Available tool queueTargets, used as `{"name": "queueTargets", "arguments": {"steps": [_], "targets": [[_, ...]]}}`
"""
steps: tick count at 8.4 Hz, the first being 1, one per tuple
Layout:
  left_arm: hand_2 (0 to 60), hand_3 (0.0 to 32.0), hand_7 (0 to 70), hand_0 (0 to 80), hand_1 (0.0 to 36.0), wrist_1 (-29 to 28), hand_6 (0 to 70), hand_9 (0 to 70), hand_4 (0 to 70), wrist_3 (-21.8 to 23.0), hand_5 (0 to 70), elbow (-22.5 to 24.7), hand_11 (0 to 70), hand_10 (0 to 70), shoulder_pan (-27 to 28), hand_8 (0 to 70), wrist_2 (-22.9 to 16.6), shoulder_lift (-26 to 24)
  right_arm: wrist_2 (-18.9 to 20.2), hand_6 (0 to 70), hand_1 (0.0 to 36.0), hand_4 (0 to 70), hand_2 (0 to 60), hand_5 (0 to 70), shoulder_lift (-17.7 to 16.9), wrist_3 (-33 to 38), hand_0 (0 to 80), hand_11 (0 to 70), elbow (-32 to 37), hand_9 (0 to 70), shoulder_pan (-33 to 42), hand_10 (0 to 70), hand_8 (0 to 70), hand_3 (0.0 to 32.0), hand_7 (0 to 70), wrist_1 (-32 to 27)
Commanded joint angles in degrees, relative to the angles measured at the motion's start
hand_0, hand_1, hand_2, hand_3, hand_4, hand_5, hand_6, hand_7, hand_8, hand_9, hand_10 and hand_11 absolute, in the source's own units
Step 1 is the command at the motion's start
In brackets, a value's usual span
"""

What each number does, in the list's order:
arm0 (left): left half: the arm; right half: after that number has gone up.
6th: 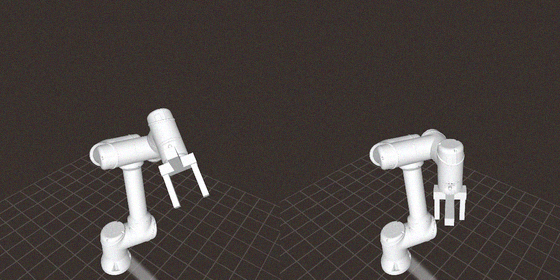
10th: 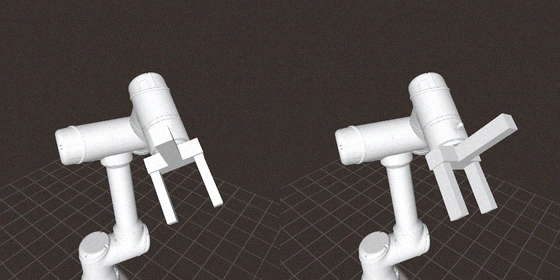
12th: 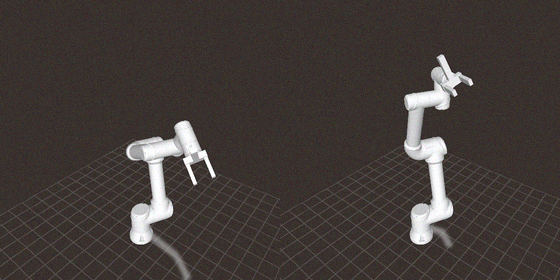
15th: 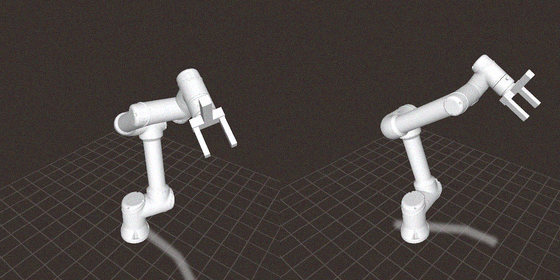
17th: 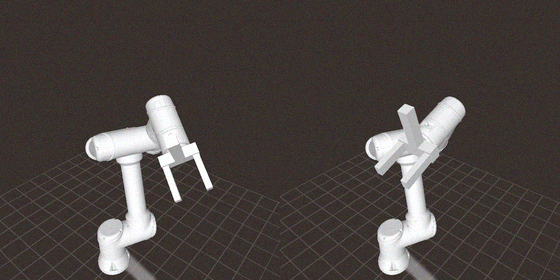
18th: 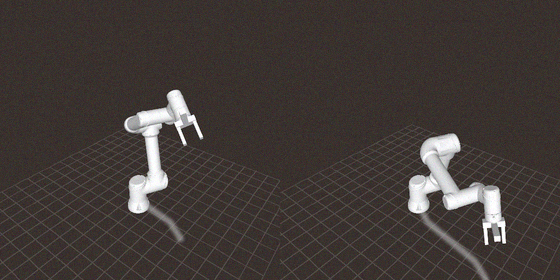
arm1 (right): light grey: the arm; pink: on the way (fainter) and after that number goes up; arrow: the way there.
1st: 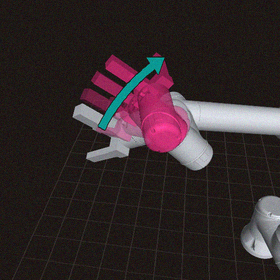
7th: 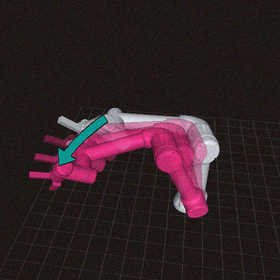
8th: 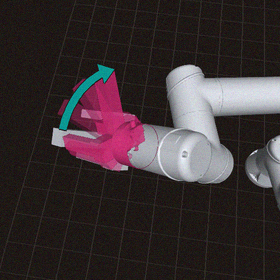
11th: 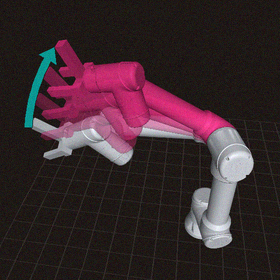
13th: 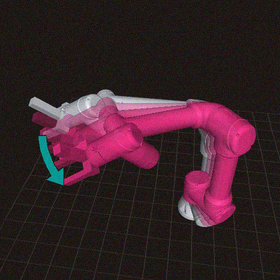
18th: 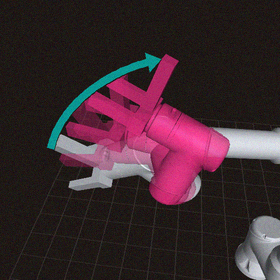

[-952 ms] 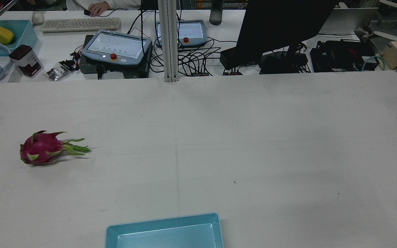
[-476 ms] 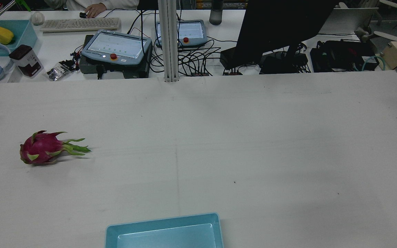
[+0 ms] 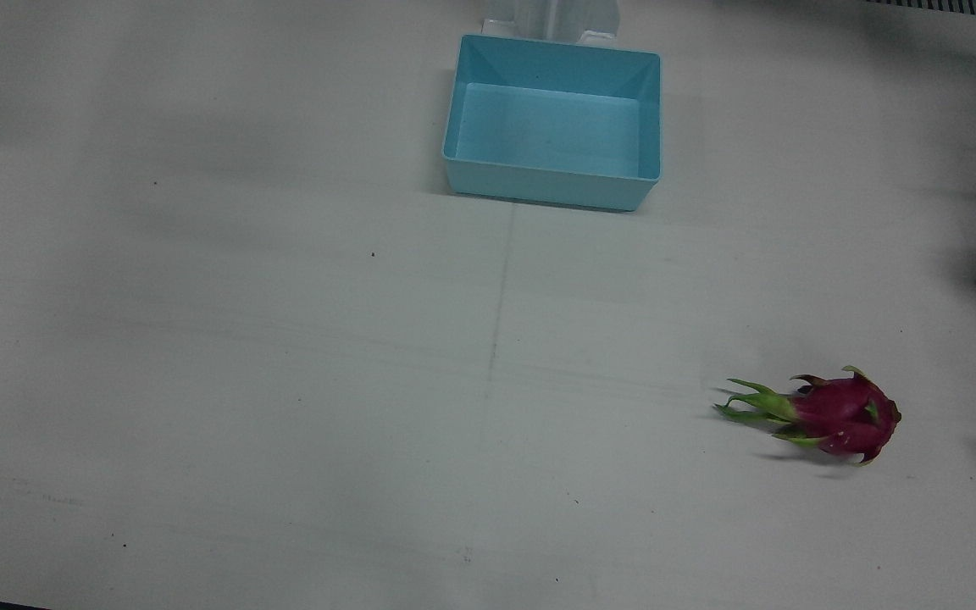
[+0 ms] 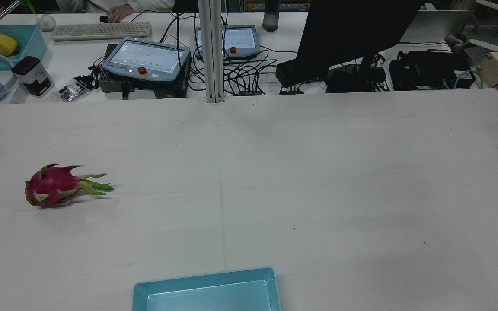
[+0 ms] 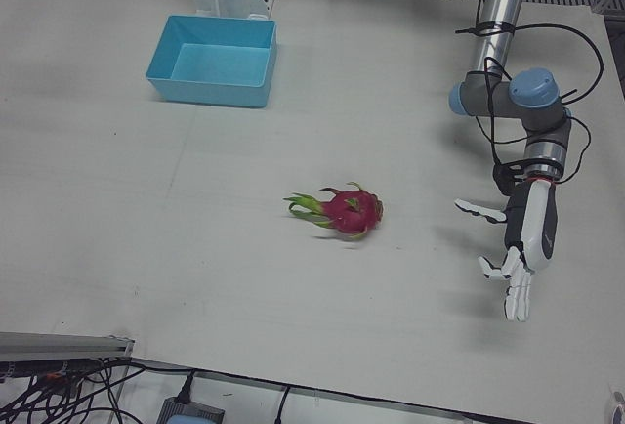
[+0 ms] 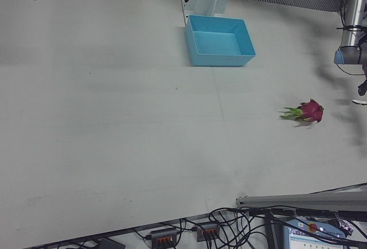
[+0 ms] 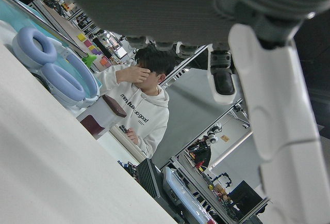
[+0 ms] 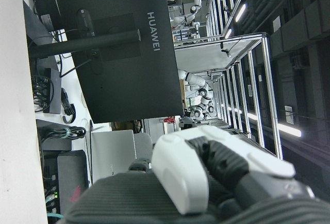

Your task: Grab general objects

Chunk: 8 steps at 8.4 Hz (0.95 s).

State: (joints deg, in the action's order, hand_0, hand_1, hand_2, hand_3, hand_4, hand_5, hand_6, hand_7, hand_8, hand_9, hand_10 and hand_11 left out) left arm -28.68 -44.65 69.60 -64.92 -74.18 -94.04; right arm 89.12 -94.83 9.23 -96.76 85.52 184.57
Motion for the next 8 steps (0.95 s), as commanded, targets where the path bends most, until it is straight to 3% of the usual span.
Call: {"name": "queueTargets", "arguments": {"steps": [1,8], "targets": [[1.4,0.0,3.5,47.3,12.1,0.03,2.2,0.0,0.0,-0.09,70.0,-0.08,2.3,0.5,0.06,0.0,0.0,0.0,0.0,0.0,0.0,0.0,0.0,0.0,0.0,0.0,0.0,0.0,0.0,0.0,0.0,0.0,0.0,0.0,0.0,0.0],[0.8,0.0,3.5,47.4,12.1,0.03,2.4,0.0,0.0,-0.09,70.0,0.01,2.2,0.5,0.06,0.0,0.0,-0.09,0.0,0.0,0.0,0.0,0.0,0.0,0.0,0.0,0.0,0.0,0.0,0.0,0.0,0.0,0.0,0.0,0.0,0.0]]}}
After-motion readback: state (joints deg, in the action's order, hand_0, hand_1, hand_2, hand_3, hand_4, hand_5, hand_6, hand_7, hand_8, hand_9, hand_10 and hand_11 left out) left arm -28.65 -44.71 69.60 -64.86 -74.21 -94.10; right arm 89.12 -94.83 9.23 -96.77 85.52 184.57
